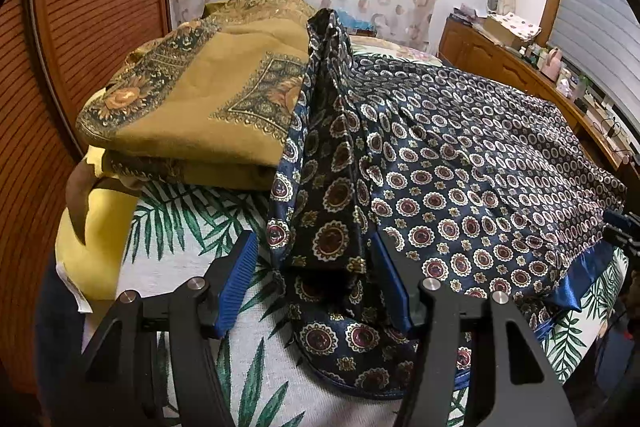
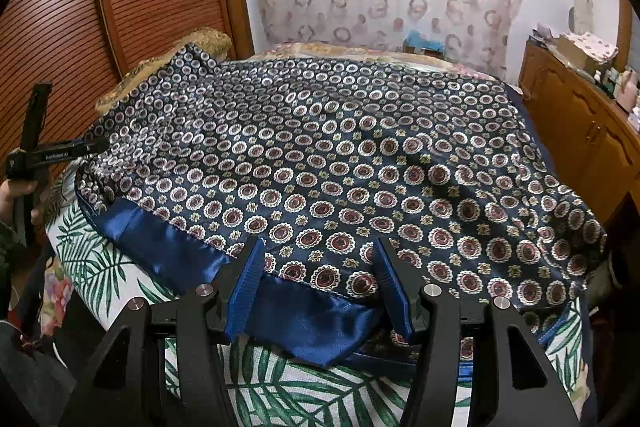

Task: Fold small clothes
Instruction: 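Grasp the blue-trimmed shirt side with the left tool and lift, then fold the held side over the shirt middle and open the left tool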

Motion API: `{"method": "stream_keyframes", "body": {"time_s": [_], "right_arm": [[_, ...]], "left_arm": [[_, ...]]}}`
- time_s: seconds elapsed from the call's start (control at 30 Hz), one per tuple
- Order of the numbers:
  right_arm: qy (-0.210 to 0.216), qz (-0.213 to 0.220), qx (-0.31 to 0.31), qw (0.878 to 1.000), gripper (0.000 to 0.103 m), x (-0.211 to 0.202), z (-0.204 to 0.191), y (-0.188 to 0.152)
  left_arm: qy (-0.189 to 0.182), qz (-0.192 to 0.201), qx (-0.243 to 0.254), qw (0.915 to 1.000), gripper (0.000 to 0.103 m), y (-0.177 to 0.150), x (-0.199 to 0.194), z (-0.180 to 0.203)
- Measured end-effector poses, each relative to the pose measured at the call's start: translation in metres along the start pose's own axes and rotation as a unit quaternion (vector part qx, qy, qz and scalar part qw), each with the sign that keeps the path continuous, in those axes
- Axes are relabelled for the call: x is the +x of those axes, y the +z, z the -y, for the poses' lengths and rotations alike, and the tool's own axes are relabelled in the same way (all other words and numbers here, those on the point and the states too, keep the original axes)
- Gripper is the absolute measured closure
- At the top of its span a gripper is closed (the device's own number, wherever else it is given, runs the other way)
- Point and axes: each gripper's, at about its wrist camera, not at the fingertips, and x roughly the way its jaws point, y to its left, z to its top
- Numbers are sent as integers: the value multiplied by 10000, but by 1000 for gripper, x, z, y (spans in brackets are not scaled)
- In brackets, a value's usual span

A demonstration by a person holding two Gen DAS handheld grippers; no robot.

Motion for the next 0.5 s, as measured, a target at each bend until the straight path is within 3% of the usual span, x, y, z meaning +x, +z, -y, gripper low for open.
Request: {"method": "stream_keyframes", "body": {"time_s": [0.17, 0.3, 0.33, 0.5], "right_arm": [[-71, -180, -17, 9998, 42, 21, 1, -2], [-137, -65, -107, 9998, 34, 28, -5, -7], [-153, -48, -133, 9998, 34, 29, -6, -7], [-123, -21, -133, 9998, 33, 30, -10, -8]], "left_arm": [[-153, -24, -82, 9998, 44, 0, 0, -4], [-369, -114, -25, 9993, 90, -1, 2, -2], [-508, -119, -46, 9986, 96, 0, 0, -1], [-748, 324, 144, 9966, 99, 14, -30, 23]]}}
